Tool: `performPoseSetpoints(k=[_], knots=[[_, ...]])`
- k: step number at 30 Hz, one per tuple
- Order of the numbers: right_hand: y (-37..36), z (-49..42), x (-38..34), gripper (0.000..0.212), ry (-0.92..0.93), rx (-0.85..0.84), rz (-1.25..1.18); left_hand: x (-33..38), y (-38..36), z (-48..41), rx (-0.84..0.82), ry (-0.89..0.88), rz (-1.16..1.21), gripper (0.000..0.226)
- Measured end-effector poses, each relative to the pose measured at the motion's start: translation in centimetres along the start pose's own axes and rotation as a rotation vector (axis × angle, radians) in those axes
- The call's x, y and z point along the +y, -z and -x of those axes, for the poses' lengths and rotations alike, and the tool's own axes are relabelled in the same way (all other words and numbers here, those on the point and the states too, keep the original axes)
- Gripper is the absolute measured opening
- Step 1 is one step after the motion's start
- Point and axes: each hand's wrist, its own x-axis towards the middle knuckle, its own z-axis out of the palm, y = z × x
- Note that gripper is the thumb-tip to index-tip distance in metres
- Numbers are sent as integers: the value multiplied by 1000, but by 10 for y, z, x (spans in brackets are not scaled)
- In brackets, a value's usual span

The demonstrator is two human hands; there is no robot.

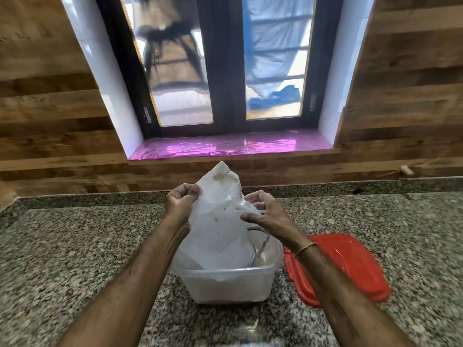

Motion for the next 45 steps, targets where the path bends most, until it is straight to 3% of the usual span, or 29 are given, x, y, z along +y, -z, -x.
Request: performPoseSetpoints(k=[6,9,12,15,18,22,26,29,35,41,45], knots=[[7,0,13,40,-132,-4,-303,-7,3,-6,-64,-21,-20,27],[5,-4,16,32,-193,106,-422,-11,5,-8,-82,-27,-13,29],[2,-11,12,16,-184,207,-396,-14,8,-9,-67,-47,18,29],[0,-11,14,21,-103,260,-356,-13,13,-6,-55,-87,-23,26],[0,-5,20,24,8,210,-292,-2,10,-7,-107,-169,-212,14],[0,-4,14,28,79,158,-185,30,-13,-10,-232,-289,-417,25],[1,-1,6,28,72,131,-231,43,-32,-16,-209,-346,-499,13],[4,1,7,31,44,177,-358,37,-35,-19,-154,-303,-415,14],[5,3,12,18,47,204,-439,27,-26,-18,-100,-245,-149,18],[13,-1,9,29,19,122,-292,30,-15,-11,-273,-353,-203,17],[9,-16,-24,28,93,51,-49,29,-18,-6,-303,-385,-238,15]])
